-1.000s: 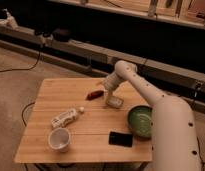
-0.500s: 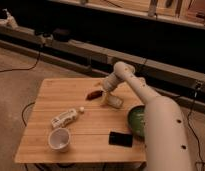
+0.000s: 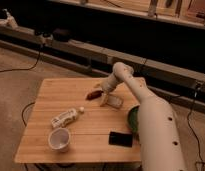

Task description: Drag the pepper across the table

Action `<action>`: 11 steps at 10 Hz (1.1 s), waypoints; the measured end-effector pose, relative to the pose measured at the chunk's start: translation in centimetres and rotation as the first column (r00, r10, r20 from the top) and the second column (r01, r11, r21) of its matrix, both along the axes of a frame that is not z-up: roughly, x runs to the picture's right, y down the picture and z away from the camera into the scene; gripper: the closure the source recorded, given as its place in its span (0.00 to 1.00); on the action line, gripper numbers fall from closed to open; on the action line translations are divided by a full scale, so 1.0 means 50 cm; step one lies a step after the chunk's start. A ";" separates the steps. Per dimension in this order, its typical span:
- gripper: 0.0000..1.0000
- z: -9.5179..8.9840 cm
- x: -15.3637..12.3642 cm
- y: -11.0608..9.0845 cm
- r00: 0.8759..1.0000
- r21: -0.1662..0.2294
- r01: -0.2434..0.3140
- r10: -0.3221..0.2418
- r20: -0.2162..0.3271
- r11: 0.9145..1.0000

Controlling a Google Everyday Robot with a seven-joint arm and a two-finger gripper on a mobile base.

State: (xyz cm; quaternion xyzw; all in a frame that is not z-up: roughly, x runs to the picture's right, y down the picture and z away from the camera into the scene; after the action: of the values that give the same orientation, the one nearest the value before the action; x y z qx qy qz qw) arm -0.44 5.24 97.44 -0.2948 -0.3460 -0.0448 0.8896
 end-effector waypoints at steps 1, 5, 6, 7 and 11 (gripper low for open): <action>0.49 0.000 -0.006 0.007 1.000 -0.013 0.007 -0.007 0.013 1.000; 0.85 -0.006 -0.019 0.023 0.995 -0.020 0.083 -0.082 0.053 0.996; 0.86 -0.012 -0.021 0.027 0.992 -0.018 0.108 -0.107 0.060 0.994; 0.86 -0.022 -0.029 0.030 0.987 -0.011 0.144 -0.143 0.072 0.990; 0.86 -0.089 -0.089 0.060 0.953 0.025 0.265 -0.266 0.146 0.964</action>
State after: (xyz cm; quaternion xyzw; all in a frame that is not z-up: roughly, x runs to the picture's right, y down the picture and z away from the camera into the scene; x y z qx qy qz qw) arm -4.90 8.26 92.97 -0.3320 -0.3682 -0.1866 0.8481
